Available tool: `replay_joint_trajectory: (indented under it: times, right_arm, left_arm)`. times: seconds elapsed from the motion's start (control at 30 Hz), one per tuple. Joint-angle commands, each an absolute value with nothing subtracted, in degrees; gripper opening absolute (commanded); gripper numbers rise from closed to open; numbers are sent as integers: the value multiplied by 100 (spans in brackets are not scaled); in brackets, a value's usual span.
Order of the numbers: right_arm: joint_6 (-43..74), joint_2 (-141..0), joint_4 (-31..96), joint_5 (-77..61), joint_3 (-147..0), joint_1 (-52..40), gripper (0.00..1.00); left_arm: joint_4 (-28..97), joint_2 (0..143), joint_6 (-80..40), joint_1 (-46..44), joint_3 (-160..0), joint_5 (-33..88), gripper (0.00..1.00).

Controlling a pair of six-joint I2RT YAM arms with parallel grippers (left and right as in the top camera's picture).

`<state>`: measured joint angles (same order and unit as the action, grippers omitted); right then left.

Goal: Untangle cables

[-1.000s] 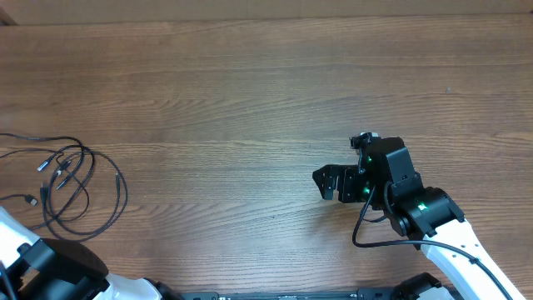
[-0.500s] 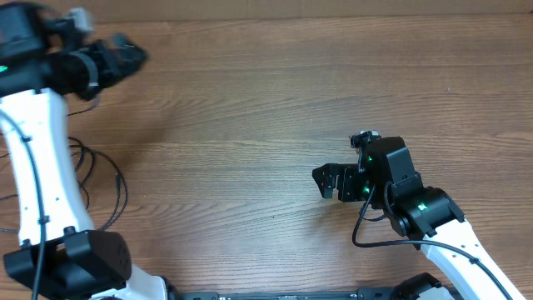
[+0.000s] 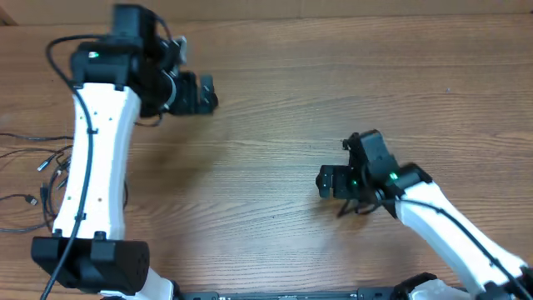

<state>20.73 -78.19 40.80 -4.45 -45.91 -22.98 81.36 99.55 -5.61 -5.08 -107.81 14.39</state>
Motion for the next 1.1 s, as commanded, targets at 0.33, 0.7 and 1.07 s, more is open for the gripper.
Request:
replay_joint_trajectory:
  times: [0.33,0.7,1.07]
  right_arm:
    - [1514,-7478,5275,-349,-6628,-1787,100]
    - [1262,-5581,5623,-480,-6075,-742,100]
    - [1188,-3402,5402,-497,-5094,-742,100]
  left_arm:
    - [9297,9747,-954,-1413,-10307,84,100]
    - [7411,7522,-1037,-1428,-7703,-51,100]
    - [5531,4034,-1546,-1428,-5225,-659,99]
